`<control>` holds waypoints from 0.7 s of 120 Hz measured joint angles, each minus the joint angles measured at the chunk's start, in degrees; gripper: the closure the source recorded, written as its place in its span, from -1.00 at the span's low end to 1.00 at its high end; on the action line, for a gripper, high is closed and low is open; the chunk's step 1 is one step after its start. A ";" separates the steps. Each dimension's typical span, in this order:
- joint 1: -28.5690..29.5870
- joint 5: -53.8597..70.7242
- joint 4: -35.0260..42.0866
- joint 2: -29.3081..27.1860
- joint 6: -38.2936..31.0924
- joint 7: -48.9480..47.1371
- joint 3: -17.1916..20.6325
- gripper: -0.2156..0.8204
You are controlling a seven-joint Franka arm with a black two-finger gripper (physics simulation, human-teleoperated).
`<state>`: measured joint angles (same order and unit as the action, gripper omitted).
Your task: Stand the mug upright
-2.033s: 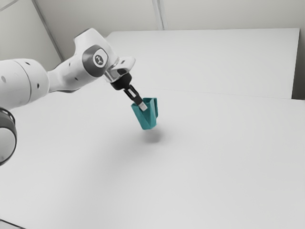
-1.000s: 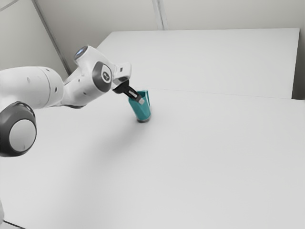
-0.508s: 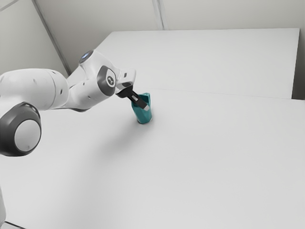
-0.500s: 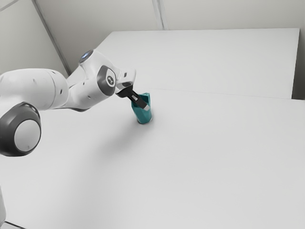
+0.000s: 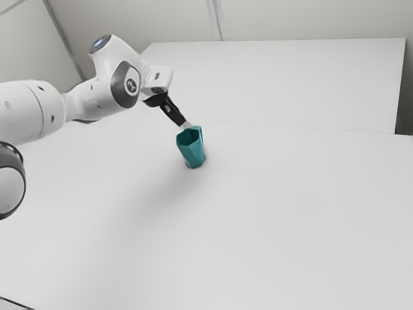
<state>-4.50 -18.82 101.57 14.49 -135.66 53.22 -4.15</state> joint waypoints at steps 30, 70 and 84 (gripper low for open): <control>-0.76 16.52 -0.77 -9.69 15.14 -12.22 -1.32 -0.57; -3.54 24.86 -8.24 -13.99 33.09 -25.74 -4.68 -0.58; -3.44 25.30 -8.52 -14.02 35.77 -28.93 -4.72 -0.58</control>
<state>-7.94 6.48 93.05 0.47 -99.89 24.29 -8.87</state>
